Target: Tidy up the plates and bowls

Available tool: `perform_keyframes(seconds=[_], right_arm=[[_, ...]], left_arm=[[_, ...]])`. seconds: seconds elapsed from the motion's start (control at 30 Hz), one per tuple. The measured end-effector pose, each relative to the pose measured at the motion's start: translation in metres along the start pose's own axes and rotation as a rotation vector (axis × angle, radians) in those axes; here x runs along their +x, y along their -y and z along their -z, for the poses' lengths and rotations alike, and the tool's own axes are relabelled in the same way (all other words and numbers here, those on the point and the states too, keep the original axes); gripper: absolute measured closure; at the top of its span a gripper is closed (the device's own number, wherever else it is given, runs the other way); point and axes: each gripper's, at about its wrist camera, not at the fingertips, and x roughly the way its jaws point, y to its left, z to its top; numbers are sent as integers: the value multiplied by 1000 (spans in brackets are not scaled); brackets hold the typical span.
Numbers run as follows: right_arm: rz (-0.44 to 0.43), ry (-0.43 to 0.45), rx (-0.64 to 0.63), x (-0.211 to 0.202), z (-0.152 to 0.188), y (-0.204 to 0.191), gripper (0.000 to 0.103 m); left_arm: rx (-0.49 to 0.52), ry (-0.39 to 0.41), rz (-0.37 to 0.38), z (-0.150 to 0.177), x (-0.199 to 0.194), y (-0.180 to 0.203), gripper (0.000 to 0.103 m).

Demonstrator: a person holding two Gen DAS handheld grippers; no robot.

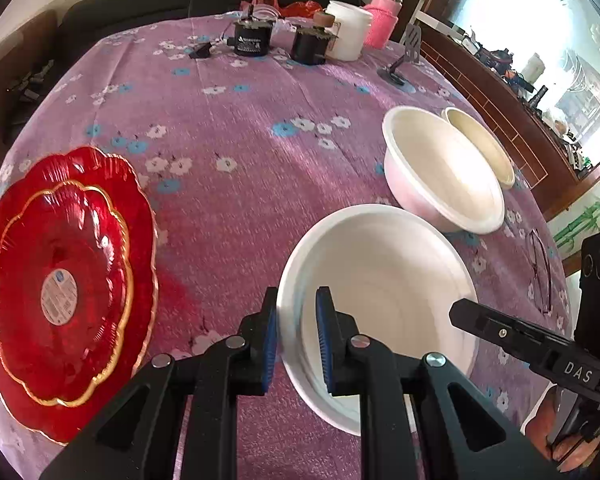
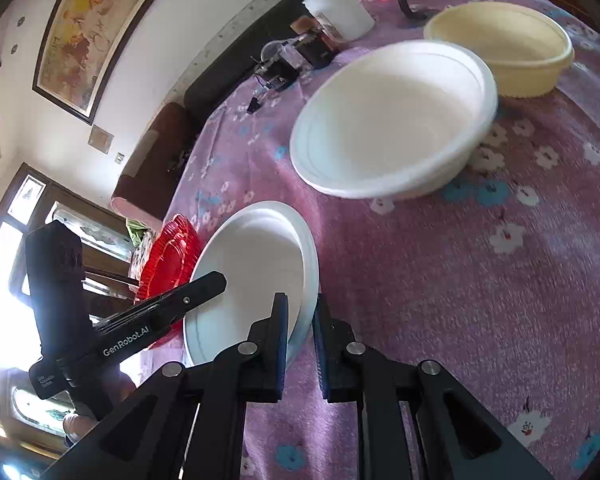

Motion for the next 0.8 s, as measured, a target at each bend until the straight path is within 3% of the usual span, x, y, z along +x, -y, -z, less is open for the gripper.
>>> perform_keyframes(seconds=[0.5,0.8], right_arm=[[58,-11,-8,0,1,7,88],[77,4,-34,-2,3,6,89]], left_arm=[[14,-35,31,5,14,1,84],[24,-16,40,7,13,4,84]])
